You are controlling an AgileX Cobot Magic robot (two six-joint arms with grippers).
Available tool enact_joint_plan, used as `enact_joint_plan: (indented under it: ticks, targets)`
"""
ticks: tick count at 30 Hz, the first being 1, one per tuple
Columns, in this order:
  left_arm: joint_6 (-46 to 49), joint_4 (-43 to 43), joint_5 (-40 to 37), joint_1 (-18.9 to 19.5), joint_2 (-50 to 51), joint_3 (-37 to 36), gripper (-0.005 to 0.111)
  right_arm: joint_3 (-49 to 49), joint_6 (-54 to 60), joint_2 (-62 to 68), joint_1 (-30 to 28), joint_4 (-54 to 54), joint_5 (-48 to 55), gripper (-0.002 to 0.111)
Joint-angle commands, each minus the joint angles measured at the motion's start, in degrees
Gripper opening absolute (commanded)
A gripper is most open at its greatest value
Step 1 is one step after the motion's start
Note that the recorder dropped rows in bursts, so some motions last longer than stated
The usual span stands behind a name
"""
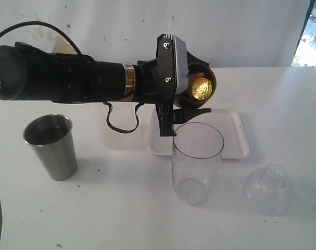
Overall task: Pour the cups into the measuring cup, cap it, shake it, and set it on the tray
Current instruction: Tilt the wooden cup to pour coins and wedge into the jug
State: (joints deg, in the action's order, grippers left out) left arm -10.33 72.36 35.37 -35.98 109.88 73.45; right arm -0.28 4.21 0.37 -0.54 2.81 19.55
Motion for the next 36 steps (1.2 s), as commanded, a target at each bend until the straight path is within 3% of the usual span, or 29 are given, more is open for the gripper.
enact_joint_plan:
  ticks: [1, 6, 17, 26, 36]
  targets:
    - [0.14, 5.45, 2.42, -0.11, -0.89, 0.29, 0.0, 0.28, 0.06, -0.37, -0.12, 0.07, -0.27, 0.0]
    - [0.74, 5.42, 2.18, -0.11, -0.89, 0.29, 0.0, 0.28, 0.06, -0.37, -0.12, 0.07, -0.27, 0.0]
    - [12.72, 5.42, -4.66, -2.03, -0.94, 0.29, 0.0, 0.28, 0.06, -0.37, -0.12, 0.07, -0.27, 0.0]
    - [20.52, 5.42, -5.47, -2.79, -1.28, 0.29, 0.0, 0.28, 0.06, -0.37, -0.12, 0.07, -0.27, 0.0]
    - [15.06, 3.67, -5.18, -3.51, -3.21, 0.29, 0.0, 0.28, 0.06, -0.37, -0.12, 0.07, -0.27, 0.0]
